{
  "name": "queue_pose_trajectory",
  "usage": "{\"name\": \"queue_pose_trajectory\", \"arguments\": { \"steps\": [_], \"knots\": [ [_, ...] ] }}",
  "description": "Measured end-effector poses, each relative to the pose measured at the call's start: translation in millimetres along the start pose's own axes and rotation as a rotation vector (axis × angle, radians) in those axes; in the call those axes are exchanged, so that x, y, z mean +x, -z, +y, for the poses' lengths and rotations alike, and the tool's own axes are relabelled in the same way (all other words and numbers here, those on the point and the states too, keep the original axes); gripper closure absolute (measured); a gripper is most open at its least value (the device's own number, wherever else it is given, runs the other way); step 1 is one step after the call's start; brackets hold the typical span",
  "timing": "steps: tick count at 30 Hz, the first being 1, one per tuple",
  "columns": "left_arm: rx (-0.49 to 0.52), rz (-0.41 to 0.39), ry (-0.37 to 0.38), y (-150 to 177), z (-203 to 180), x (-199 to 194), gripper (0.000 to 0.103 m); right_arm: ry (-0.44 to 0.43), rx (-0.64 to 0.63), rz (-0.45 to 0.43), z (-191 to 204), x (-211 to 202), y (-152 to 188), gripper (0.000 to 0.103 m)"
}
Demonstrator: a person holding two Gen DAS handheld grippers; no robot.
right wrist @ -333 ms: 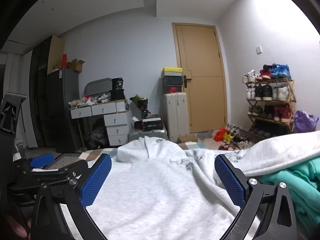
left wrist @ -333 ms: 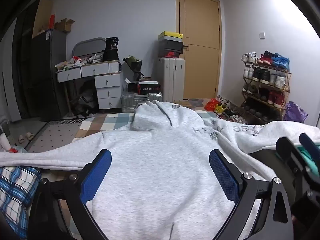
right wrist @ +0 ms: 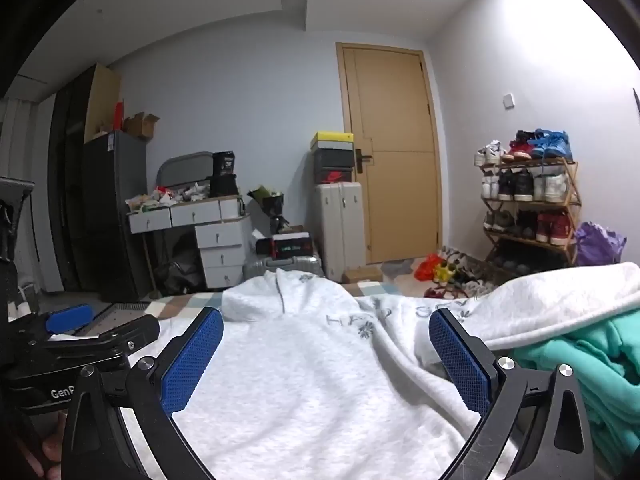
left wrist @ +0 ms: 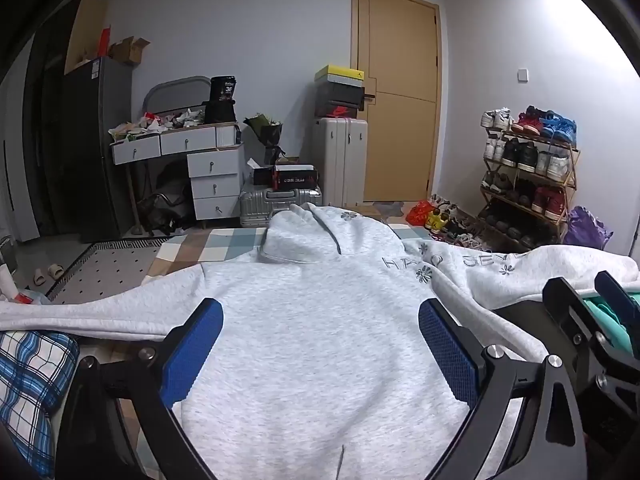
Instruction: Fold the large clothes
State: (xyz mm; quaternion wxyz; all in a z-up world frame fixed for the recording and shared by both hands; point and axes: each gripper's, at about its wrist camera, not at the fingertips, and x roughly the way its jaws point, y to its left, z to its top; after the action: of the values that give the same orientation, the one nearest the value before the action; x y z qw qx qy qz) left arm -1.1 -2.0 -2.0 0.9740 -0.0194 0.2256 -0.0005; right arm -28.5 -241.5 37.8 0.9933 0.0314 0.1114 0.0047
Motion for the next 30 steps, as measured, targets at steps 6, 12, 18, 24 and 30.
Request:
{"name": "queue_pose_trajectory", "arguments": {
  "steps": [6,12,18,24,30],
  "knots": [
    [0.009,-0.002,0.001,0.7,-1.6,-1.4,0.007,0.004,0.019,-0.003,-3.1,-2.9,-2.7,0.000],
    [0.006,0.012,-0.001,2.9,-3.2,0.4,0.007,-0.001,0.023,0.006,-6.5,-2.6,-0.2,0.000],
    [0.015,0.010,-0.012,2.4,-4.8,-1.3,0.007,-0.011,0.045,0.015,-10.7,-1.9,-1.0,0.000],
    [0.019,-0.001,-0.015,1.4,-5.6,-1.5,0.007,-0.014,0.072,0.027,-15.8,-0.1,-2.5,0.000],
    [0.026,-0.002,-0.011,1.7,-6.7,-1.1,0.007,-0.019,0.053,0.025,-11.1,-1.4,-2.0,0.000]
  ]
}}
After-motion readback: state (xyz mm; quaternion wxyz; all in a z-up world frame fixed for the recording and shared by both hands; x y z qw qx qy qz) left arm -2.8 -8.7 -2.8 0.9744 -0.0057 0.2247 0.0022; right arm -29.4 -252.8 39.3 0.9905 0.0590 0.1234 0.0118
